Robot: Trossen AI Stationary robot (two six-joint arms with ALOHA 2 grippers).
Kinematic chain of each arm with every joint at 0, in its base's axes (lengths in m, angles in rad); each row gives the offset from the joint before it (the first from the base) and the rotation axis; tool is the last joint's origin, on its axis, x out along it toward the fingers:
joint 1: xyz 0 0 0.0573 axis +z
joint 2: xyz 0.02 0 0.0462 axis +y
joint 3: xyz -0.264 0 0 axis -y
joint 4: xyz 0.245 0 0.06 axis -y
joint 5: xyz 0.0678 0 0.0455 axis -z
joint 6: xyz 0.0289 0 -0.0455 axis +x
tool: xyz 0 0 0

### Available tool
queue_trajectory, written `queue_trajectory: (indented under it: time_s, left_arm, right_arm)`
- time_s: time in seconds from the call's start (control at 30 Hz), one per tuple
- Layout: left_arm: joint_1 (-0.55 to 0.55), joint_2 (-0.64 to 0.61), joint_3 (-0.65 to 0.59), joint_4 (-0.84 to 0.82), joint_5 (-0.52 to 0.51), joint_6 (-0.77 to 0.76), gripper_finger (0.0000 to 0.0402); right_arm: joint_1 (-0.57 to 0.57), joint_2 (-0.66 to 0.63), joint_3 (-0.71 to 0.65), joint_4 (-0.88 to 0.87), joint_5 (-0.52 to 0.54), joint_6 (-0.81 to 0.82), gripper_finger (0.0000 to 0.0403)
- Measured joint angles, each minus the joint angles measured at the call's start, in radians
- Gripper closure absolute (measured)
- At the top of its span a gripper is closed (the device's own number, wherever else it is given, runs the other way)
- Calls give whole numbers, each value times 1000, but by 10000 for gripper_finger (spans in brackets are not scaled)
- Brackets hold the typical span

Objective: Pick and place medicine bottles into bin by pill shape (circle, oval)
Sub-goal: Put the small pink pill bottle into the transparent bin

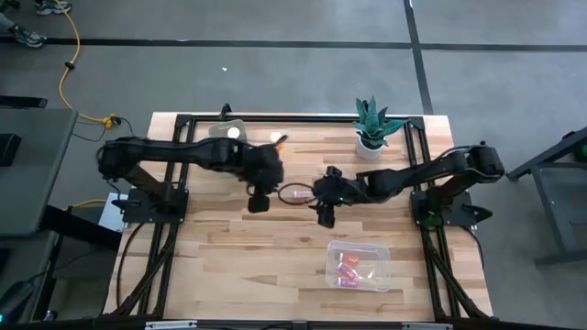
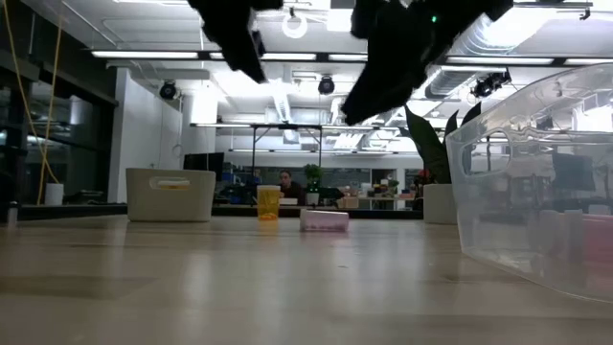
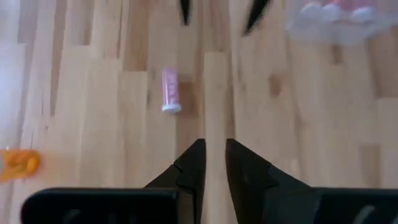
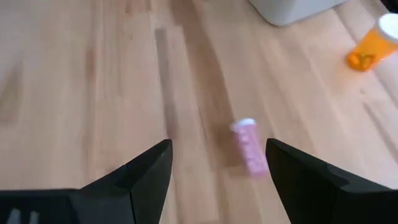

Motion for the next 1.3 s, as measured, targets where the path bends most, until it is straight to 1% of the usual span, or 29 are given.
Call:
queue_trajectory:
  time_s: [0.03, 0.1, 0.23, 0.27, 0.37, 0.47, 0.57, 0.63, 0.7, 0.83, 1.03, 1.17, 1.3]
  left_arm:
    - [-8, -34, -27, 20, 0, -24, 356]
    - [-25, -120, -92, 121, -10, -87, 368]
    - [-68, -319, -244, 340, -44, -224, 396]
    - [-84, -364, -280, 391, -68, -257, 399]
    - [-141, -479, -370, 501, -196, -339, 399]
    - [-203, -551, -438, 576, -345, -386, 401]
    - [-252, -589, -485, 641, -460, -398, 401]
    - [-275, -594, -501, 688, -506, -398, 401]
    - [-288, -594, -504, 697, -529, -398, 401]
    - [-294, -593, -504, 700, -529, -398, 401]
    - [-294, -593, -504, 714, -529, -398, 401]
    - [-294, -593, -504, 729, -524, -382, 401]
    - [-293, -593, -504, 729, -522, -375, 401]
  right_arm:
    - [-12, 5, -1, -5, -6, -16, 151]
    - [-49, 18, -1, 8, -42, -44, 151]
    - [-122, 72, -1, 25, -156, -101, 151]
    - [-136, 90, -1, 38, -179, -121, 151]
    - [-163, 146, -1, 43, -235, -167, 151]
    - [-166, 198, -1, 60, -247, -195, 151]
    - [-165, 245, -1, 100, -233, -214, 151]
    - [-170, 273, -1, 126, -215, -214, 151]
    - [-178, 295, -1, 146, -210, -214, 151]
    - [-189, 328, -1, 153, -210, -215, 169]
    - [-191, 367, 0, 162, -236, -221, 232]
    - [-190, 370, 0, 162, -234, -178, 263]
    - [-188, 343, -2, 139, -239, -136, 292]
